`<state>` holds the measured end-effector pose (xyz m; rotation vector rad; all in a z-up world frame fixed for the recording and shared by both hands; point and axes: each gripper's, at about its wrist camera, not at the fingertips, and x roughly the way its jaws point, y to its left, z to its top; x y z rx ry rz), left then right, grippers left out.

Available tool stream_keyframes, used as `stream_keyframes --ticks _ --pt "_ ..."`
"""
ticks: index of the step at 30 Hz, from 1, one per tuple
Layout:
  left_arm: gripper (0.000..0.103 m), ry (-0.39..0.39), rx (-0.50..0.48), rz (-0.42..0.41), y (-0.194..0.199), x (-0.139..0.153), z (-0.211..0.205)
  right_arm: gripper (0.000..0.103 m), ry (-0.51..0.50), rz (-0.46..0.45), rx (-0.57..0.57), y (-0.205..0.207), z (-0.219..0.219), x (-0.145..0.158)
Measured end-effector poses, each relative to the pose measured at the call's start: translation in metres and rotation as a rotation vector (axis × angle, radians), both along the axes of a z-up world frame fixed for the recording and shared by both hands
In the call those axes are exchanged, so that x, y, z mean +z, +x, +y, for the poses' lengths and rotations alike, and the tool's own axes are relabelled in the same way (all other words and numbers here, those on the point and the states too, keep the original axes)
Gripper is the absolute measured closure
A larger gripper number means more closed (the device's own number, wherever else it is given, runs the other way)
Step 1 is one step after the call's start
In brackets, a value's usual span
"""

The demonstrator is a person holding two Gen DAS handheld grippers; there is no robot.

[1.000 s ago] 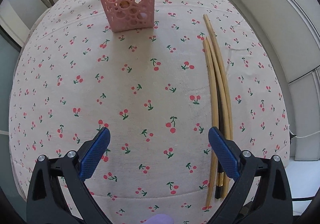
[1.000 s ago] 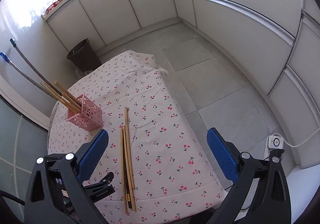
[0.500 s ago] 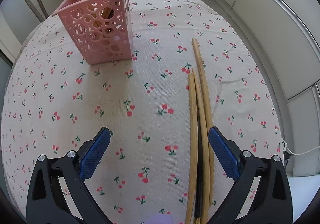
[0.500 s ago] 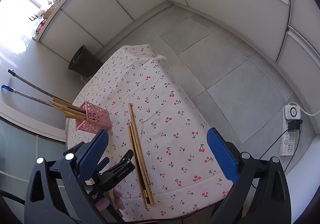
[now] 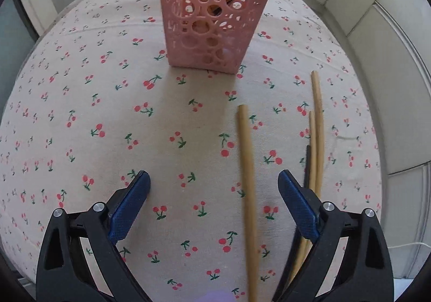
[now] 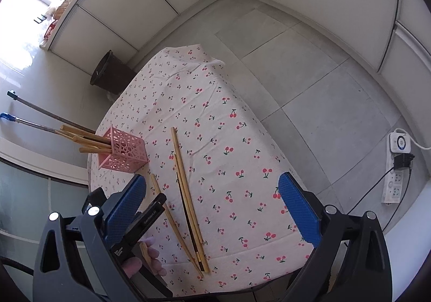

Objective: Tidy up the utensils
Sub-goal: 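Grasp a wooden chopstick from the pile with the left tool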

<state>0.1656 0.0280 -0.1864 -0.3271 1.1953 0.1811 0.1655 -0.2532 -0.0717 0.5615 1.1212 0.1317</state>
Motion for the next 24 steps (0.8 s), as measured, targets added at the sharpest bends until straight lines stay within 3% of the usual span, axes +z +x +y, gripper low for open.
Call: stream_keyframes --ticks 3,6,10,13,17,24 --pt "0.015 -0.002 -0.012 0.0 0.01 0.0 0.001 0.007 -0.009 0.002 0.009 0.0 0.003 -0.001" --pt "0.02 0.073 -0.042 -0.012 0.032 -0.002 -0.007 0.007 -0.006 0.008 0.004 0.001 0.001 -0.003" --pt "0.044 0.154 -0.068 -0.038 0.039 -0.003 -0.016 0.007 -0.007 0.017 -0.005 0.003 -0.001 -0.007" --pt "0.071 0.159 -0.098 -0.056 0.04 -0.002 -0.021 0.007 -0.007 0.029 -0.007 0.005 -0.001 -0.011" --pt "0.092 0.165 -0.121 -0.064 0.036 -0.002 -0.023 0.007 -0.011 0.055 -0.001 0.007 0.003 -0.019" --pt "0.097 0.164 -0.162 -0.078 -0.01 0.006 -0.014 0.007 -0.023 0.093 0.007 0.017 0.014 -0.034"
